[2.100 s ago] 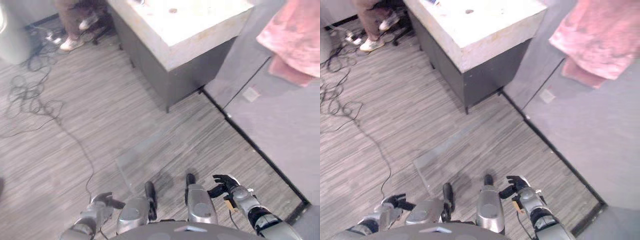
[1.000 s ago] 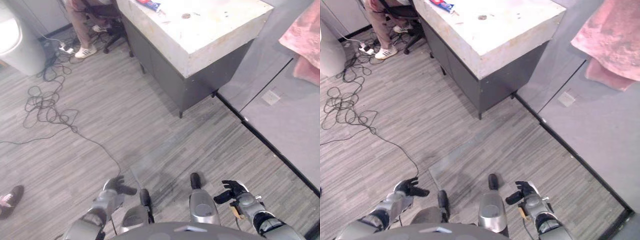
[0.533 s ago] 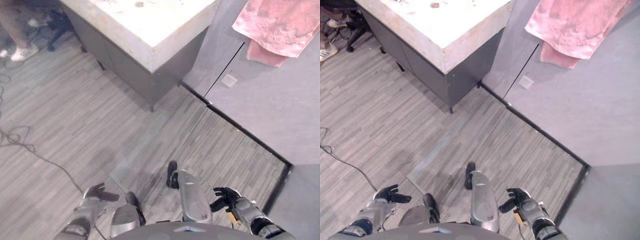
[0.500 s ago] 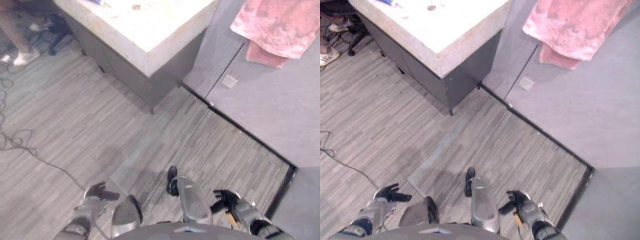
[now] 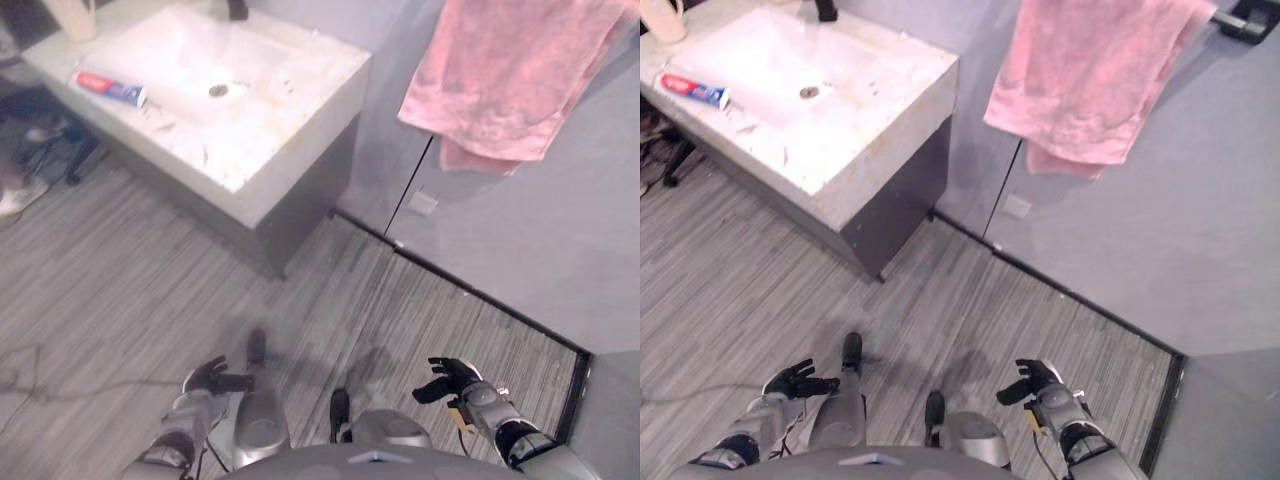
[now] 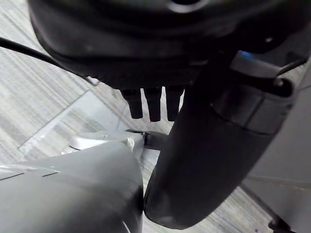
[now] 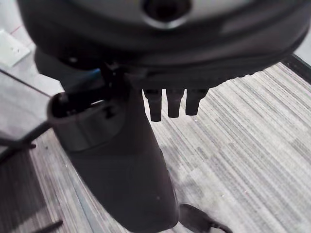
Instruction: Organize the bathroom.
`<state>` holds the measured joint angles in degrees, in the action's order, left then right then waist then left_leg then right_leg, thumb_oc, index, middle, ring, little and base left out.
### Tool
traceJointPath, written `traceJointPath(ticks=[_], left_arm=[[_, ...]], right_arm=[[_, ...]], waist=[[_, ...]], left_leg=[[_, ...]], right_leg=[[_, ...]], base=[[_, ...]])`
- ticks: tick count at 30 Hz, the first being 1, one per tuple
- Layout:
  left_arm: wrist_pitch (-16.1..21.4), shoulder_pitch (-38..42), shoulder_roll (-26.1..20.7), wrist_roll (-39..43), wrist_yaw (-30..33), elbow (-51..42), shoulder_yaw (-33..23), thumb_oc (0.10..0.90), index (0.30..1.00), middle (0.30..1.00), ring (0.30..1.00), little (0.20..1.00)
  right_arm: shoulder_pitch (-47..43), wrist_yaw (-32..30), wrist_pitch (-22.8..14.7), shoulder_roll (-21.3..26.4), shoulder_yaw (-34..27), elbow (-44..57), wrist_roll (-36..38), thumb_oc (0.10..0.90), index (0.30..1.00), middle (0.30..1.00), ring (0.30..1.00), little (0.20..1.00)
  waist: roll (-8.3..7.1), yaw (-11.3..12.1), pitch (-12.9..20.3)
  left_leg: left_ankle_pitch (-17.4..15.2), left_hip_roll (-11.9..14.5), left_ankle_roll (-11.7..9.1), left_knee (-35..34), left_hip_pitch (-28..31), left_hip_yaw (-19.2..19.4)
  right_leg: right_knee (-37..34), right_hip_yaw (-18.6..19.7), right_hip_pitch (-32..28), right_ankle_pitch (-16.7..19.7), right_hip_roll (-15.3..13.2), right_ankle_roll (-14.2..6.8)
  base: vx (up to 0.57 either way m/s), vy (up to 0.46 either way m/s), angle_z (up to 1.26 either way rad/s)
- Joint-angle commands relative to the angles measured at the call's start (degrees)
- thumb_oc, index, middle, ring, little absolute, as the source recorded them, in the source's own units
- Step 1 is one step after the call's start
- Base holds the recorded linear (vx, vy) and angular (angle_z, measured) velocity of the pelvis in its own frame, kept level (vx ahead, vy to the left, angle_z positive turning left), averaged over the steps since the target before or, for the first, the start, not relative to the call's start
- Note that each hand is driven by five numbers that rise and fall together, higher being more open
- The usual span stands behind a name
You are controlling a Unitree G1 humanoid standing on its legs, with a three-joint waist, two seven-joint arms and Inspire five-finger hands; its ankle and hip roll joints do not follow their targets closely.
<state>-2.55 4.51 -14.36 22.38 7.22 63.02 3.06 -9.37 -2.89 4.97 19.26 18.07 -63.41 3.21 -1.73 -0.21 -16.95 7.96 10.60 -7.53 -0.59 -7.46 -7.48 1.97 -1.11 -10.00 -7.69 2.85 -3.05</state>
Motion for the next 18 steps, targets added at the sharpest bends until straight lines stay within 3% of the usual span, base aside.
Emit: traceJointPath(ticks=[1,3,4,7,8,9,11,13,14,15,16,17,18], left_arm=[[-1.6,-2.5,-3.0,-3.1,5.2,1.0,1.0,0.8,0.9,0.9,0.9,0.9],[-1.9,-2.5,-3.5,-2.9,6.8,1.6,0.9,0.8,0.9,0.9,0.9,0.9],[-2.5,-2.7,-4.2,-1.9,9.0,2.1,-0.1,0.8,0.9,0.9,0.9,0.9],[-2.6,-3.1,-5.1,-0.6,10.1,3.2,-1.5,0.8,0.9,0.9,0.9,0.9],[-2.5,-3.4,-5.6,0.0,11.2,3.8,-2.5,0.8,0.9,0.9,0.9,0.9],[-2.6,-3.5,-7.1,2.6,13.4,5.1,-5.0,0.8,0.9,0.9,0.9,0.9],[-2.5,-3.5,-8.0,4.0,14.4,5.7,-7.1,0.8,0.9,0.9,0.9,0.9],[-2.3,-3.9,-9.1,5.9,16.9,5.7,-10.3,0.8,0.9,0.9,0.9,0.9],[-1.4,-4.6,-9.4,6.7,18.3,5.4,-11.8,0.8,0.9,0.9,0.9,0.9],[-0.6,-5.4,-9.2,7.9,20.1,4.7,-13.0,0.8,0.9,0.9,0.9,0.9],[0.2,-5.9,-9.0,8.1,20.9,4.4,-13.8,0.8,0.9,0.9,0.9,0.9],[1.6,-6.9,-8.8,8.1,22.4,3.6,-15.0,0.8,0.9,0.9,0.9,0.9],[2.0,-6.8,-8.8,8.6,22.8,3.4,-14.9,0.8,0.9,0.9,0.9,0.9]], right_arm=[[2.1,-2.5,0.4,2.9,-2.5,4.5,1.9,0.8,0.9,0.9,0.9,0.9],[3.1,-3.2,0.9,2.8,-3.0,5.7,2.1,0.8,0.9,0.9,0.9,0.9],[3.9,-3.7,1.2,2.6,-3.7,6.6,1.9,0.8,0.9,0.9,0.9,0.9],[4.2,-3.4,0.8,2.7,-4.3,6.5,1.1,0.8,0.9,0.9,0.9,0.9],[4.4,-3.4,0.5,2.7,-4.6,6.5,0.7,0.8,0.9,0.9,0.9,0.9],[4.8,-3.8,0.2,2.8,-5.4,6.5,0.5,0.8,0.9,0.9,0.9,0.9],[4.6,-3.8,0.0,2.6,-5.7,6.1,0.1,0.8,0.9,0.9,0.9,0.9],[3.6,-2.2,-1.0,2.6,-5.5,5.1,-2.0,0.8,0.9,0.9,0.9,0.9],[2.9,-1.4,-1.1,2.5,-5.0,5.0,-2.7,0.8,0.9,0.9,0.9,0.9],[2.3,-0.6,-1.0,2.6,-4.2,5.3,-3.2,0.8,0.9,0.9,0.9,0.9],[2.2,-0.4,-0.8,2.6,-3.7,5.6,-3.1,0.8,0.9,0.9,0.9,0.9],[2.1,-0.4,-0.5,2.7,-2.9,6.6,-2.5,0.8,0.9,0.9,0.9,0.9],[2.0,-0.6,-0.5,2.8,-2.8,6.7,-2.1,0.8,0.9,0.9,0.9,0.9]], waist=[[2.22,-0.5,-0.3],[2.24,-0.8,0.3],[2.14,-0.9,0.8],[2.18,-0.9,1.3],[2.16,-0.8,1.5],[1.99,-0.5,2.1],[1.69,0.2,2.4],[1.26,1.9,2.5],[1.13,3.0,2.5],[1.36,3.9,2.6],[1.7,4.3,2.8],[2.09,4.0,3.3],[2.0,3.7,3.5]], left_leg=[[-7.3,-1.8,3.4,11.7,0.1,5.9],[-8.9,-3.6,4.2,13.4,0.1,6.4],[-10.6,-5.6,5.3,14.5,0.8,6.3],[-11.4,-6.7,6.0,14.4,1.9,6.7],[-11.8,-7.1,6.4,14.0,2.7,7.3],[-12.6,-8.4,7.1,12.9,4.1,8.6],[-12.8,-8.9,7.3,11.9,5.1,10.5],[-13.7,-8.7,7.5,10.7,7.1,16.4],[-14.2,-8.5,7.8,10.1,8.2,20.2],[-14.7,-8.2,8.1,9.5,9.6,23.3],[-15.9,-8.0,7.9,9.2,10.7,23.8],[-16.4,-8.4,8.4,9.1,11.1,23.9],[-15.3,-8.7,8.7,9.1,10.2,23.8]], right_leg=[[9.9,-0.4,10.0,2.0,-11.2,-1.8],[10.1,0.1,9.9,2.5,-12.7,-2.6],[10.5,1.2,10.3,3.4,-14.3,-4.0],[10.4,1.8,10.6,4.9,-15.7,-5.1],[10.1,1.9,10.8,6.1,-16.6,-5.6],[9.4,1.6,11.6,10.4,-19.0,-6.2],[8.7,-0.9,12.1,13.5,-21.0,-6.6],[9.4,-9.2,13.2,16.2,-23.7,-7.3],[10.7,-15.2,13.6,16.0,-24.3,-7.5],[12.7,-20.4,13.5,13.9,-23.4,-7.2],[13.8,-21.6,13.2,11.7,-22.3,-7.6],[16.1,-21.2,14.0,7.2,-18.2,-6.2],[15.5,-20.4,14.5,6.9,-16.7,-4.9]], base=[[0.16,0.323,-1.28],[0.16,0.389,-0.67],[0.14,0.345,-0.24],[0.09,0.224,-0.28],[0.1,0.345,-0.72],[0.07,0.325,-0.74],[0.01,0.191,-0.62],[-0.06,0.152,-0.61],[-0.08,0.181,-0.73],[-0.01,0.158,-1.22],[-0.02,0.146,-2.26],[-0.07,0.079,-1.94],[-0.13,0.044,-1.15]])
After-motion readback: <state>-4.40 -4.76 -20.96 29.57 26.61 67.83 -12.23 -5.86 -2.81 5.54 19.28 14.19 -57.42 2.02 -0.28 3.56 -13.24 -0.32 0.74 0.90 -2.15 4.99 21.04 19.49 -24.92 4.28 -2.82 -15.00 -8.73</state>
